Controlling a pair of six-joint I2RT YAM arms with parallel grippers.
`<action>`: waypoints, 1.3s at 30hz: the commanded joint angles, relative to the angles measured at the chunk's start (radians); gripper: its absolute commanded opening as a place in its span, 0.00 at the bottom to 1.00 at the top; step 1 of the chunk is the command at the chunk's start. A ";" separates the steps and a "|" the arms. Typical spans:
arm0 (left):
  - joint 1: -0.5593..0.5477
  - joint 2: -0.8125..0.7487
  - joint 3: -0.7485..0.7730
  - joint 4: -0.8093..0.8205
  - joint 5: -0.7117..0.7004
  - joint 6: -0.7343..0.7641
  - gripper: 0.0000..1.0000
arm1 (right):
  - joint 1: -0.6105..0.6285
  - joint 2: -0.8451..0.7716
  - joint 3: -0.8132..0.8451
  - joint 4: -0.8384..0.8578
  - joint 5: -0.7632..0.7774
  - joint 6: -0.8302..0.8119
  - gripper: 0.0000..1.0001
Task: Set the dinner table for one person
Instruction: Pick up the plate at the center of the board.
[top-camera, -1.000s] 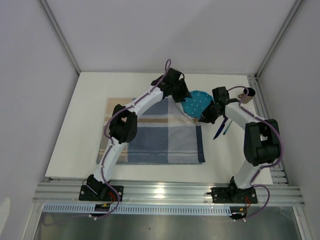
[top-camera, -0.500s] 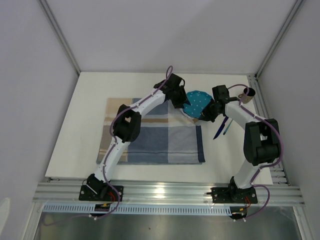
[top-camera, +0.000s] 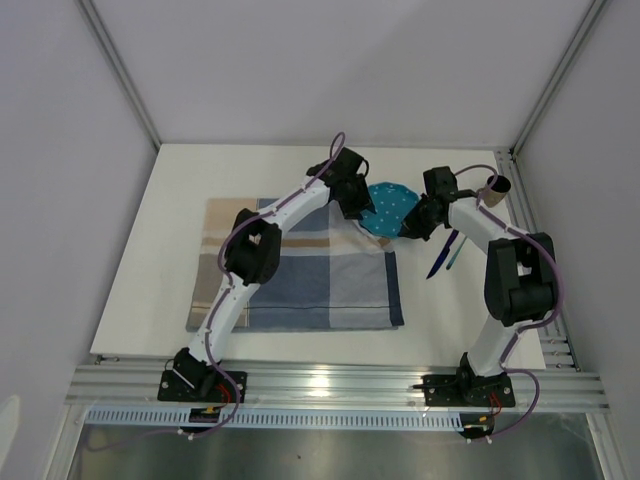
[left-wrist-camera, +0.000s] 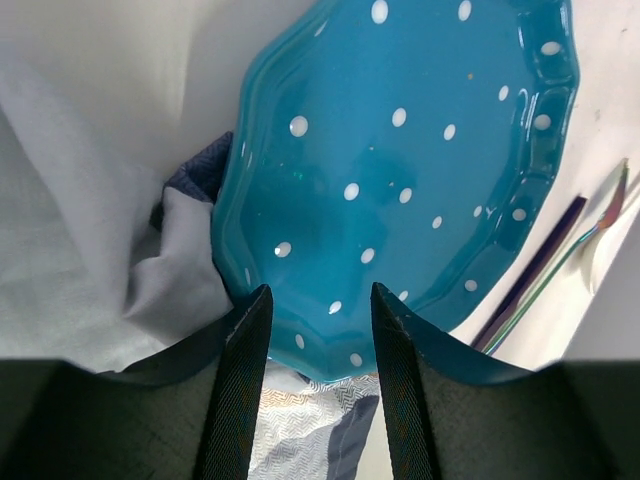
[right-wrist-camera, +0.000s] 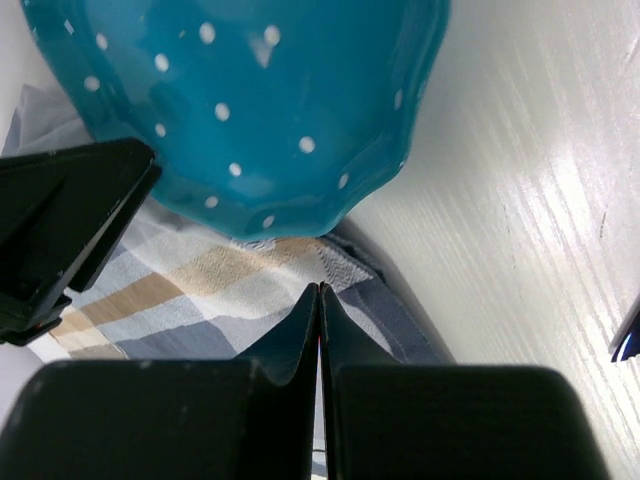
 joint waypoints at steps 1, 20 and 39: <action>0.023 -0.075 -0.038 -0.082 -0.056 0.045 0.49 | -0.015 0.032 0.042 -0.014 0.030 -0.016 0.00; 0.054 -0.222 -0.196 0.131 -0.001 0.074 0.49 | -0.078 0.253 0.260 -0.071 0.216 -0.126 0.07; 0.112 -0.066 0.012 -0.036 -0.012 0.120 0.50 | -0.078 0.298 0.352 -0.090 0.211 -0.129 0.31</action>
